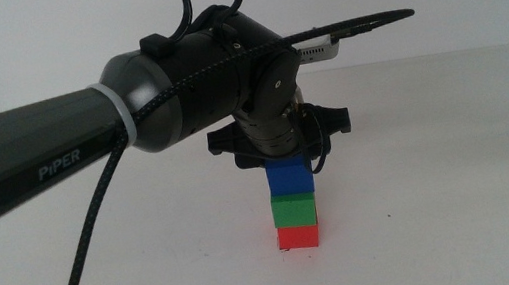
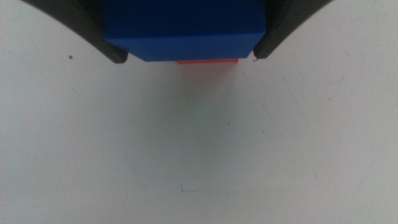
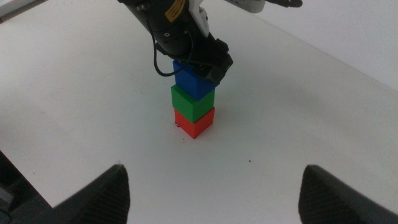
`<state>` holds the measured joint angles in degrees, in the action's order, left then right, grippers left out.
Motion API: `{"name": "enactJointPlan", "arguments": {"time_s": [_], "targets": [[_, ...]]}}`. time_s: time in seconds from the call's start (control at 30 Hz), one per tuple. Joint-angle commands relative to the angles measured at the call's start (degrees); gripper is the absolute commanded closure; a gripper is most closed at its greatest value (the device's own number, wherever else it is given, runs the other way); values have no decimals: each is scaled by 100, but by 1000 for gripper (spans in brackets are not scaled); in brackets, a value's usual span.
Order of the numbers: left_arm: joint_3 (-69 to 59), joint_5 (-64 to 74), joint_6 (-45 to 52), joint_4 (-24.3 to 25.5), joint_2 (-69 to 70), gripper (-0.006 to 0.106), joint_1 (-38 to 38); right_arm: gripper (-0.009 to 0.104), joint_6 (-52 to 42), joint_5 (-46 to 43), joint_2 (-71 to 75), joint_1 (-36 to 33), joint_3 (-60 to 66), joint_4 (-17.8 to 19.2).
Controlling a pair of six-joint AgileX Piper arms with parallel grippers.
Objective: Stack red cubes first, then green, then blue cubes in a specific spot.
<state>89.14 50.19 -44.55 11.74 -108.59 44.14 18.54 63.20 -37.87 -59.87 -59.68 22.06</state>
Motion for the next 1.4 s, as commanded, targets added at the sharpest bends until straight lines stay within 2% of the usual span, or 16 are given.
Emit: {"name": "enactJointPlan", "arguments": {"time_s": [0.0, 0.07, 0.1, 0.13, 0.27, 0.33, 0.53, 0.77, 1.0, 1.17, 1.27, 1.3, 1.37], "targets": [[5, 56, -45, -24, -23, 81, 38, 2, -43, -33, 20, -9, 12, 24], [5, 120, -45, -24, -23, 61, 38, 2, -43, -33, 20, -9, 12, 24], [5, 121, -45, -24, -23, 54, 38, 2, -43, -33, 20, -9, 12, 24], [5, 134, -45, 49, -23, 42, 38, 2, -43, -33, 20, -9, 12, 24], [15, 144, 128, 137, -12, 15, 38, 2, -43, -33, 20, -9, 12, 24], [15, 159, 260, 166, 53, 7, 38, 2, -43, -33, 20, -9, 12, 24], [15, 210, 557, 124, 618, 7, 38, 2, -43, -33, 20, -9, 12, 24], [15, 439, 1127, -79, 2077, 7, 42, 2, -43, -33, 20, -9, 12, 24], [4, 1963, 1475, 672, 3729, 7, 31, 2, -43, -33, 20, -9, 12, 24], [-363, 1978, 2304, 1250, 4807, 7, 31, 2, -43, -33, 20, -9, 12, 24], [-836, 1978, 2380, 1433, 5455, 7, -76, 2, -43, -33, 20, -9, 12, 24], [-1075, 1688, 2477, 1348, 5730, 7, -338, 2, -43, -33, 20, -9, 12, 24], [-1549, 978, 3210, 446, 6252, 7, -1133, 2, -43, -33, 31, -9, 12, 24]]}}
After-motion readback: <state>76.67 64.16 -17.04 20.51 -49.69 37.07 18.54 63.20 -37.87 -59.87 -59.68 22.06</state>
